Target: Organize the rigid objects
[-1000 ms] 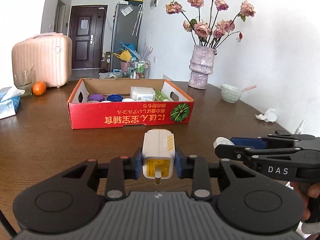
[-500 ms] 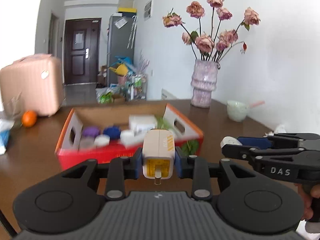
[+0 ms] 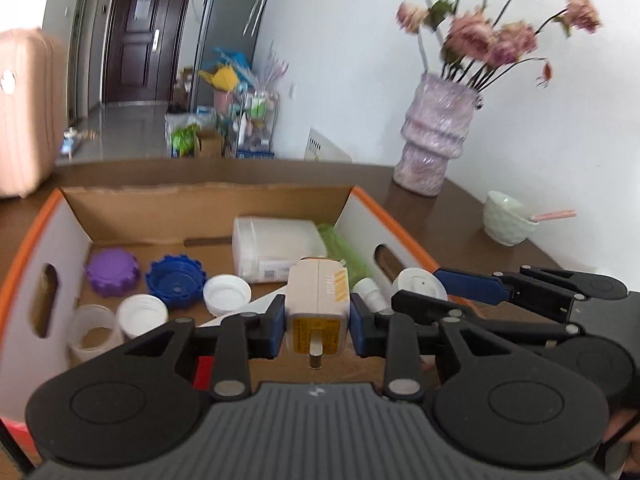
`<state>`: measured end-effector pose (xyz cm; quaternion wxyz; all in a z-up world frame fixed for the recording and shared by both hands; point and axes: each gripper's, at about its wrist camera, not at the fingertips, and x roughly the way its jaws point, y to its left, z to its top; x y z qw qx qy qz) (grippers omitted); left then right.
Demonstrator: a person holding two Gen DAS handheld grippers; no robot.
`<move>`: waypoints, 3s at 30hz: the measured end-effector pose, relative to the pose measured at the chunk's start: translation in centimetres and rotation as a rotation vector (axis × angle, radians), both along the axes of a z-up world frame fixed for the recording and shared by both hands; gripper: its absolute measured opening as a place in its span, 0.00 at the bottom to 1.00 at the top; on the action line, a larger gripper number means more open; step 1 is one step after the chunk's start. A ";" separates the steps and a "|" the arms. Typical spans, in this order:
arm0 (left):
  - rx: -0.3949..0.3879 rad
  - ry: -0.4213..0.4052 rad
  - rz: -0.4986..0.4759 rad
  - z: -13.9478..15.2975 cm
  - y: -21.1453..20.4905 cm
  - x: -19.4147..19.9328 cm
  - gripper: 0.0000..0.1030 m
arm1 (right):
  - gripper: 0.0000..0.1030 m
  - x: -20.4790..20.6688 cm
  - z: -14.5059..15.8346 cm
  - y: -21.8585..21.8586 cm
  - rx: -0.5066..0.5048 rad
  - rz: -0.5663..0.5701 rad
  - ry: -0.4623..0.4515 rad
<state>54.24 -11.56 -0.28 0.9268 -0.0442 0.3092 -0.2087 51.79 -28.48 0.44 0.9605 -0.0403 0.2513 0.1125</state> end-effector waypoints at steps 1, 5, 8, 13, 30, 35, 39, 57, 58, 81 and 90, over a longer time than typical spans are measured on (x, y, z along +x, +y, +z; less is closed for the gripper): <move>0.019 0.024 -0.005 -0.6 -0.2 0.6 0.31 | 0.37 0.5 -0.5 0.0 -0.011 -0.013 0.007; 0.011 0.080 -0.001 -2.4 -0.1 1.9 0.30 | 0.37 1.6 -2.1 0.0 0.006 -0.031 0.029; -0.033 0.103 0.002 -2.8 0.6 2.3 0.31 | 0.38 1.4 -2.5 0.6 -0.036 -0.029 0.004; -0.059 0.035 -0.016 -0.8 1.2 1.0 0.44 | 0.40 0.9 -1.8 -0.4 0.015 -0.044 -0.002; 0.122 -0.220 0.213 5.5 8.3 -15.0 0.87 | 0.49 -10.3 6.6 -1.5 0.050 -0.048 -0.105; 0.169 -0.361 0.278 6.3 9.6 -21.0 1.00 | 0.86 -14.8 7.1 -1.2 0.107 -0.047 -0.150; 0.165 -0.397 0.297 7.2 10.2 -24.4 1.00 | 0.93 -18.5 6.8 -0.6 0.111 -0.076 -0.217; 0.117 -0.495 0.315 7.9 11.3 -36.3 1.00 | 0.97 -30.4 7.0 0.5 0.129 -0.068 -0.258; 0.114 -0.492 0.314 7.7 11.2 -36.9 1.00 | 0.97 -31.2 6.9 0.6 0.127 -0.066 -0.259; 0.053 -0.370 0.322 4.0 12.7 -52.8 1.00 | 1.00 -50.5 2.8 2.6 0.139 0.038 -0.187; 0.078 -0.387 0.320 4.1 12.5 -52.9 1.00 | 1.00 -50.4 2.4 3.3 0.106 0.026 -0.180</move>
